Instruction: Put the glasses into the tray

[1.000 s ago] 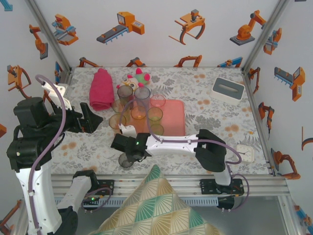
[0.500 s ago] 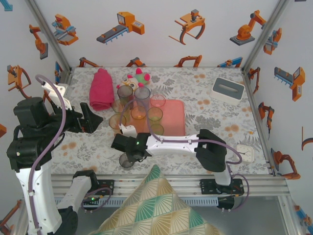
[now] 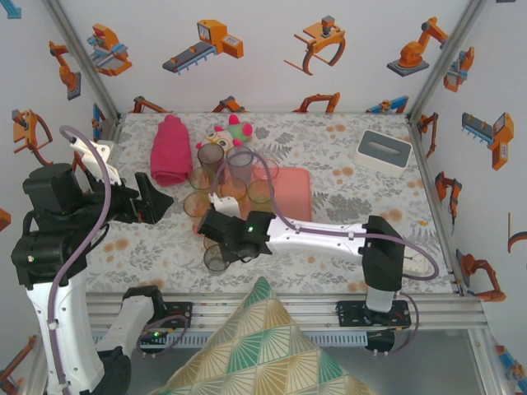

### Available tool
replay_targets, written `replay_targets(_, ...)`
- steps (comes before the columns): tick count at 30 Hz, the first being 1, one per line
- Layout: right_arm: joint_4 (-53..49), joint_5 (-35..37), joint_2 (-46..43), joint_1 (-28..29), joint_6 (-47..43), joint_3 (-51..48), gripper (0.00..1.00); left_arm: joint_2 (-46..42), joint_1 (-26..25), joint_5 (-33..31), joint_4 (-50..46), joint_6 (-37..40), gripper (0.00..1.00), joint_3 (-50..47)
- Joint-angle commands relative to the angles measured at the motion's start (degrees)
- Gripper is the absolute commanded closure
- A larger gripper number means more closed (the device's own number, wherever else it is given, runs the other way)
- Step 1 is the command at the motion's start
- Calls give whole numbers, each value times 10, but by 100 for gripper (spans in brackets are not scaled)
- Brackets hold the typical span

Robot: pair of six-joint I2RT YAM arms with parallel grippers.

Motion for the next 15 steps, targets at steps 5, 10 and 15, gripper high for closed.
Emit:
replay_targets(5,-41,25,-118,-55,-28,-31,91,-2,3,14,6,-2,3,9)
replay_targets(10,-88,47,-198,-123,-58,-52,90,-1,2,15,6,-2,3,11)
replay_targets(15,-105,25,-261,-219,-83,-94,89,3,2,14,6,1,3,14)
